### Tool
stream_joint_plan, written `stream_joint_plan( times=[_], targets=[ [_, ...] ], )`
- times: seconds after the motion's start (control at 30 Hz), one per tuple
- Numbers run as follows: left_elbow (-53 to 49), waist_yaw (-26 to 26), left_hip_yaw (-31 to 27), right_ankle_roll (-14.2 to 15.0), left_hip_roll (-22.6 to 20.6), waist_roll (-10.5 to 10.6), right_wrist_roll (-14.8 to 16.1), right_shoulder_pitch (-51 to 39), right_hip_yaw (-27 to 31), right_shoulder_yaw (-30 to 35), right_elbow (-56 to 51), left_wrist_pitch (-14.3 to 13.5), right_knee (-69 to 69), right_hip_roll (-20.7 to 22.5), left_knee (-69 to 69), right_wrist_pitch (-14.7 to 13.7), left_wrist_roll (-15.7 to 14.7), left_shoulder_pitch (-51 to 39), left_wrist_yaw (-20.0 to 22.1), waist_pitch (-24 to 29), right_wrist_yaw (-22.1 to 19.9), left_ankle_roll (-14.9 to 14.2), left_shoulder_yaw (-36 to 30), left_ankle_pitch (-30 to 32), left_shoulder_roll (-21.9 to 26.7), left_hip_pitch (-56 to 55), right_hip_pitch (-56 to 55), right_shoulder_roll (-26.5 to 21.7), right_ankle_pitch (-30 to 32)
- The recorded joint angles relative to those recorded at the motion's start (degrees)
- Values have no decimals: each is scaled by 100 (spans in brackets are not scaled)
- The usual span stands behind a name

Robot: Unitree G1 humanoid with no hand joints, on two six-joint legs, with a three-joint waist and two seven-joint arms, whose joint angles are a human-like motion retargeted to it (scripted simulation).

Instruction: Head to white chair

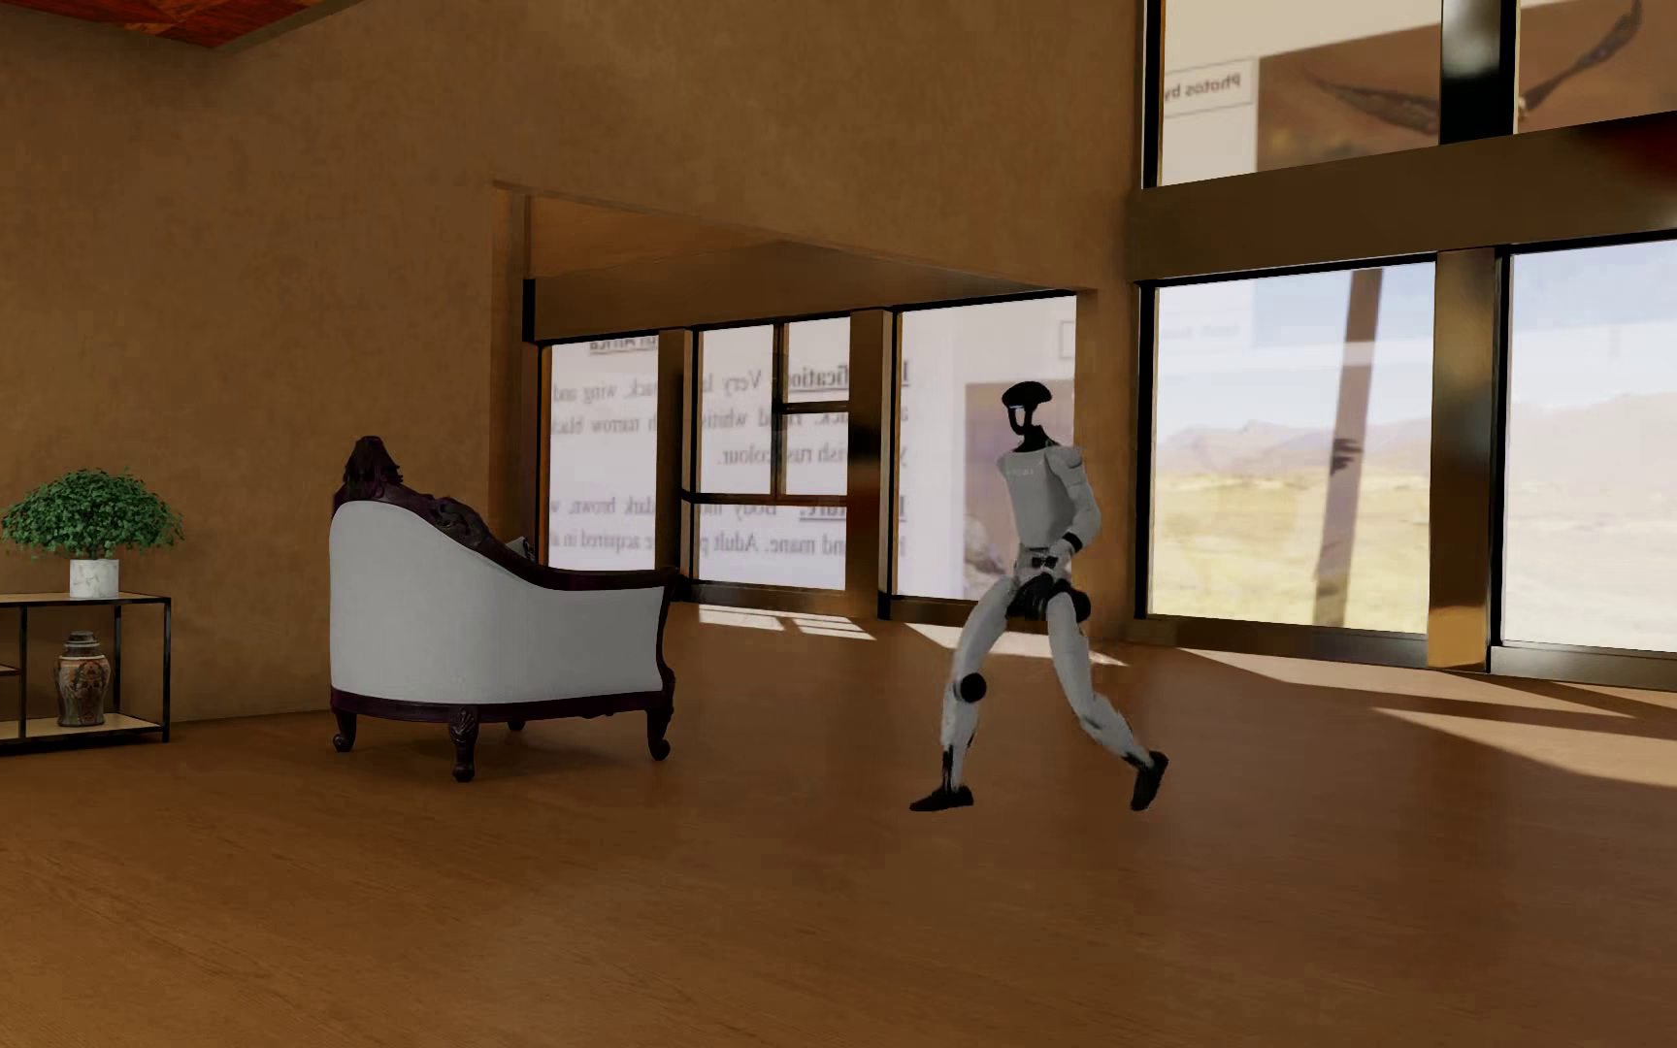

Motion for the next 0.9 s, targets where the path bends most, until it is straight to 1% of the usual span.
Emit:
stream_joint_plan(
  times=[0.03, 0.07, 0.1, 0.13, 0.17, 0.2, 0.23, 0.27, 0.3, 0.33, 0.37, 0.4, 0.43, 0.47, 0.5, 0.53, 0.57, 0.6, 0.63, 0.67, 0.7, 0.73, 0.77, 0.8, 0.83, 0.87, 0.9],
  targets=[
    [368, 14, 246, -126, 463, 109, -174, -152, -118, 65, -2, 137, 587, 95, 1259, -131, 79, 31, 47, 48, -13, -142, 98, 673, -69, -388, 82, 114, -529],
    [776, 51, 383, -146, 976, 235, -385, -433, -219, 198, 7, 240, 808, 225, 2311, -225, 59, 55, -4, 80, -26, -185, 214, 1154, -210, -893, 340, 210, -964],
    [1170, 113, 302, -144, 1151, 349, -588, -834, -290, 367, -16, 311, 739, 364, 3061, -343, -30, 78, -195, 101, -116, -76, 298, 750, -357, -1502, 725, 287, -1257],
    [1469, 189, 275, -128, 1168, 424, -789, -1305, -302, 483, -37, 269, 472, 479, 3509, -452, -104, 176, -474, 94, -284, 36, 320, 525, -434, -2140, 1155, 352, -1419],
    [1659, 282, 338, -101, 1195, 464, -816, -1752, -281, 498, -128, 149, 168, 570, 3635, -502, -35, 325, -739, 60, -548, -176, 220, 555, -494, -2726, 1578, 481, -1542],
    [1652, 392, 385, -79, 1143, 477, -645, -2214, -258, 433, -283, -54, -156, 651, 3499, -568, 101, 558, -1059, 9, -806, -181, 153, 566, -473, -3291, 1992, 654, -1638],
    [1553, 508, 429, -57, 1043, 473, -345, -2641, -240, 392, -475, -287, -434, 696, 3099, -695, 201, 797, -1324, -47, -1038, -247, 200, 521, -453, -3785, 2379, 791, -1749],
    [1448, 623, 495, -28, 1003, 465, 72, -3060, -226, 411, -718, -431, -612, 753, 2479, -868, 209, 1001, -1450, -101, -1215, -244, 423, 458, -472, -4197, 2714, 892, -1909],
    [1340, 726, 628, 14, 972, 463, 462, -3482, -198, 545, -930, -518, -719, 790, 1571, -1060, 145, 1197, -1414, -146, -1339, -224, 696, 420, -546, -4451, 3032, 886, -2112],
    [1288, 811, 762, 71, 857, 464, 767, -3909, -167, 764, -1116, -545, -794, 803, 336, -1217, 92, 1359, -1229, -177, -1464, -199, 942, 528, -645, -4553, 3339, 779, -2329],
    [1294, 876, 773, 138, 647, 465, 939, -4320, -141, 1036, -1272, -522, -845, 807, -1160, -1329, 65, 1498, -963, -203, -1589, -343, 1139, 548, -746, -4524, 3634, 603, -2561],
    [1350, 913, 749, 211, 444, 460, 1033, -4695, -103, 1314, -1358, -455, -907, 797, -2535, -1351, 50, 1614, -699, -224, -1659, -459, 1298, 387, -872, -4459, 3942, 419, -2736],
    [1469, 914, 917, 298, 360, 451, 1048, -5012, -83, 1585, -1408, -368, -831, 795, -3216, -1320, 93, 1706, -506, -240, -1656, -718, 1382, 220, -958, -4477, 4212, 237, -2876],
    [1665, 900, 1129, 361, 365, 432, 1033, -5187, -102, 1770, -1464, -280, -530, 756, -3050, -1254, 210, 1742, -509, -248, -1674, -843, 1336, 230, -971, -4522, 4465, 48, -2943],
    [1904, 893, 1274, 484, 364, 391, 1025, -5218, -114, 1889, -1530, -286, -241, 651, -2500, -1189, 400, 1709, -647, -247, -1688, -151, 1187, 541, -943, -4527, 4699, -142, -2764],
    [2134, 897, 1362, 523, 369, 322, 1054, -5133, -82, 1957, -1593, -324, 352, 517, -1949, -1130, 605, 1656, -881, -231, -1700, 465, 1056, 1089, -913, -4473, 4786, -290, -2287],
    [2294, 913, 1398, 556, 360, 230, 1128, -4951, -80, 1961, -1637, -362, 1473, 279, -1173, -1057, 780, 1599, -1057, -200, -1777, 823, 1014, 1068, -929, -4482, 4562, -393, -1647],
    [2354, 929, 1410, 709, 311, 126, 1230, -4679, -87, 1930, -1597, -387, 2844, -38, -524, -982, 892, 1530, -1148, -173, -1858, 858, 1057, 524, -979, -4373, 4171, -414, -971],
    [2319, 934, 1443, 502, 160, 18, 1332, -4387, 27, 1873, -1450, -395, 4040, -322, -239, -886, 937, 1446, -1110, -153, -1894, 827, 1156, 66, -1068, -4090, 3630, -381, -357],
    [2213, 921, 1448, 365, -43, -82, 1423, -4078, 148, 1780, -1191, -408, 4863, -433, -225, -713, 913, 1340, -942, -139, -1878, 774, 1295, -245, -1157, -3696, 3067, -308, -659],
    [2066, 886, 1373, 181, -281, -155, 1449, -3731, 135, 1683, -874, -416, 5301, -538, -437, -494, 840, 1214, -743, -141, -1789, 708, 1425, -427, -1229, -3245, 2527, -232, -857],
    [1897, 834, 1207, 263, -544, -206, 1428, -3322, 62, 1589, -565, -460, 5401, -649, -733, -270, 704, 1061, -540, -156, -1653, 642, 1510, -544, -1304, -2790, 2031, -176, -876],
    [1668, 776, 972, 150, -788, -240, 1395, -2848, -27, 1539, -271, -528, 5211, -734, -1038, -79, 544, 955, -433, -182, -1573, 576, 1494, -644, -1374, -2354, 1573, -82, -881],
    [1495, 713, 697, 122, -977, -263, 1325, -2352, -66, 1530, -93, -624, 4756, -730, -1281, -48, 361, 773, -404, -210, -1376, 509, 1394, -775, -1374, -1940, 1186, -91, -933],
    [1353, 646, 404, 41, -1120, -277, 1233, -1870, -129, 1563, 51, -721, 4061, -768, -1453, -116, 249, 581, -438, -242, -1144, 445, 1238, -944, -1293, -1577, 877, -82, -1007],
    [1171, 576, 104, -71, -1218, -290, 1051, -1445, -239, 1665, 244, -738, 3075, -829, -1607, -318, 188, 385, -474, -270, -871, 384, 1021, -1130, -1186, -1217, 693, -100, -1014],
    [971, 513, -160, -162, -1285, -311, 736, -1142, -571, 1867, 519, -718, 1767, -952, -1759, -605, 127, 210, -430, -294, -344, 330, 804, -1316, -1079, -845, 697, -164, -938]
  ],
)
